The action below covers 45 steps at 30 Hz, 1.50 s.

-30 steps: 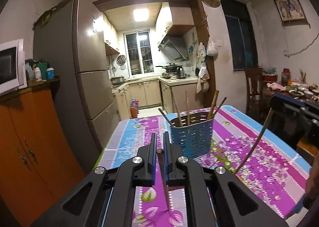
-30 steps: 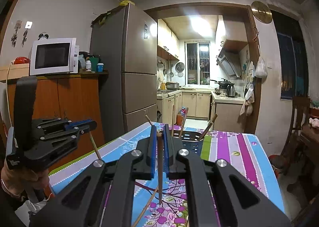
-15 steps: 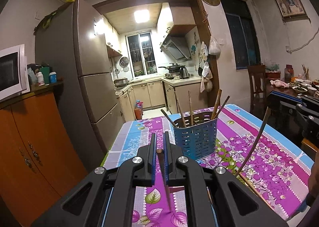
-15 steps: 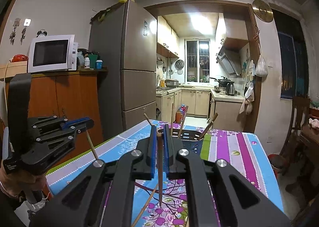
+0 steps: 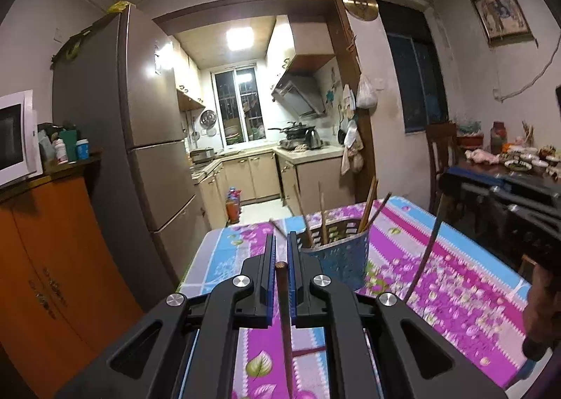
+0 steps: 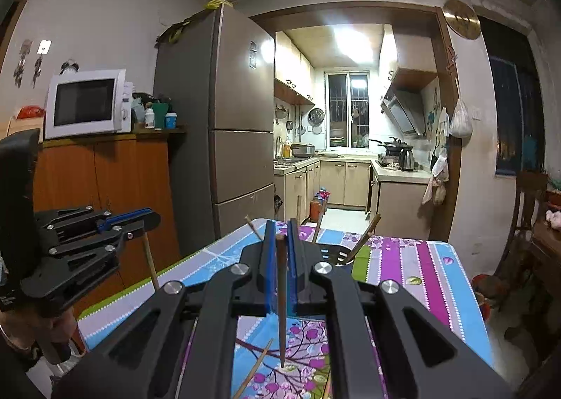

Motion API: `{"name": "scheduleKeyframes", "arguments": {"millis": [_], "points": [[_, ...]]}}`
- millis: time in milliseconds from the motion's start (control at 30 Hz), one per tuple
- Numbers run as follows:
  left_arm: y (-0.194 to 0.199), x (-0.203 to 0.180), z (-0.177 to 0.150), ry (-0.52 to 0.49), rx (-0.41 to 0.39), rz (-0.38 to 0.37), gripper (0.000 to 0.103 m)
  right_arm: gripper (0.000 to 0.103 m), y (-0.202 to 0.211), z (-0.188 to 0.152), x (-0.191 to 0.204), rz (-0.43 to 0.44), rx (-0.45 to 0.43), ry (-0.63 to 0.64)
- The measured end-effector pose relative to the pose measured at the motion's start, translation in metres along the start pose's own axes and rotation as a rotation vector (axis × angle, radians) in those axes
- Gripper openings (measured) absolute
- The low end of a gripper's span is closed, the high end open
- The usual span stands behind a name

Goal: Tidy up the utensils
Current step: 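Carry both held chopsticks to the blue holder and lower them in, then open both tools at the holder and pull them back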

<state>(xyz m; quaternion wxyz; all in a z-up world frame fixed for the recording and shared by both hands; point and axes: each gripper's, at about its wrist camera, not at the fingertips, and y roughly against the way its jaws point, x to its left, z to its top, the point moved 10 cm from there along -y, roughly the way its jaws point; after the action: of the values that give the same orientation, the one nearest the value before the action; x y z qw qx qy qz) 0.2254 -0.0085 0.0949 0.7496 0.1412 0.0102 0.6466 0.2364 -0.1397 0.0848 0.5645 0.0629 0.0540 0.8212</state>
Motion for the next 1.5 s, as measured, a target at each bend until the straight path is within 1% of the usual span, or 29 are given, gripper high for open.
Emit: {"name": "scheduleKeyframes", "arguments": {"millis": [100, 200, 267, 400, 467, 533, 667, 733, 833, 933, 1000, 1033, 1100, 1233, 1333, 1367, 1400, 1467, 1500], "points": [[-0.006, -0.002, 0.019, 0.013, -0.024, -0.026, 0.008, 0.005, -0.007, 0.009, -0.011, 0.003, -0.005, -0.027], [-0.012, -0.004, 0.043, 0.023, -0.068, -0.055, 0.008, 0.005, -0.014, 0.022, -0.018, -0.007, -0.023, -0.021], [-0.017, -0.006, 0.067, 0.040, -0.107, -0.087, 0.008, 0.005, -0.020, 0.036, -0.023, -0.019, -0.044, -0.012], [-0.032, -0.006, 0.120, 0.095, -0.203, -0.130, 0.008, 0.005, -0.034, 0.077, -0.038, -0.027, -0.116, -0.034], [-0.043, -0.007, 0.141, 0.112, -0.239, -0.132, 0.007, 0.005, -0.041, 0.092, -0.045, -0.033, -0.142, -0.045], [-0.054, -0.007, 0.162, 0.108, -0.301, -0.103, 0.007, 0.005, -0.052, 0.106, -0.054, -0.049, -0.176, -0.050], [-0.084, -0.006, 0.184, 0.130, -0.388, -0.081, 0.008, 0.005, -0.082, 0.118, -0.077, -0.073, -0.210, -0.088], [-0.101, -0.006, 0.186, 0.151, -0.411, -0.079, 0.007, 0.005, -0.096, 0.118, -0.086, -0.080, -0.214, -0.105], [-0.131, -0.006, 0.178, 0.155, -0.407, -0.060, 0.007, 0.005, -0.119, 0.111, -0.101, -0.088, -0.200, -0.135], [-0.165, -0.006, 0.156, 0.178, -0.356, -0.073, 0.007, 0.005, -0.137, 0.099, -0.107, -0.077, -0.172, -0.160], [-0.184, -0.005, 0.139, 0.178, -0.326, -0.071, 0.007, 0.005, -0.151, 0.084, -0.107, -0.062, -0.137, -0.170], [-0.198, -0.006, 0.124, 0.192, -0.289, -0.090, 0.007, 0.005, -0.156, 0.077, -0.107, -0.058, -0.122, -0.174], [-0.213, -0.007, 0.104, 0.196, -0.247, -0.088, 0.007, 0.005, -0.168, 0.058, -0.107, -0.054, -0.085, -0.177], [-0.237, -0.011, 0.061, 0.179, -0.161, -0.077, 0.008, 0.006, -0.185, 0.023, -0.105, -0.047, -0.004, -0.190], [-0.244, -0.011, 0.042, 0.174, -0.121, -0.059, 0.008, 0.007, -0.191, 0.001, -0.101, -0.054, 0.054, -0.200], [-0.244, -0.010, 0.040, 0.173, -0.114, -0.059, 0.008, 0.011, -0.192, -0.002, -0.100, -0.058, 0.063, -0.199], [-0.242, -0.007, 0.039, 0.170, -0.115, -0.054, 0.008, 0.022, -0.189, -0.003, -0.101, -0.069, 0.065, -0.194], [-0.231, -0.002, 0.047, 0.169, -0.132, -0.046, 0.008, 0.035, -0.175, 0.005, -0.106, -0.092, 0.042, -0.193], [-0.222, 0.002, 0.054, 0.174, -0.146, -0.043, 0.008, 0.035, -0.167, 0.011, -0.109, -0.096, 0.027, -0.196]]}}
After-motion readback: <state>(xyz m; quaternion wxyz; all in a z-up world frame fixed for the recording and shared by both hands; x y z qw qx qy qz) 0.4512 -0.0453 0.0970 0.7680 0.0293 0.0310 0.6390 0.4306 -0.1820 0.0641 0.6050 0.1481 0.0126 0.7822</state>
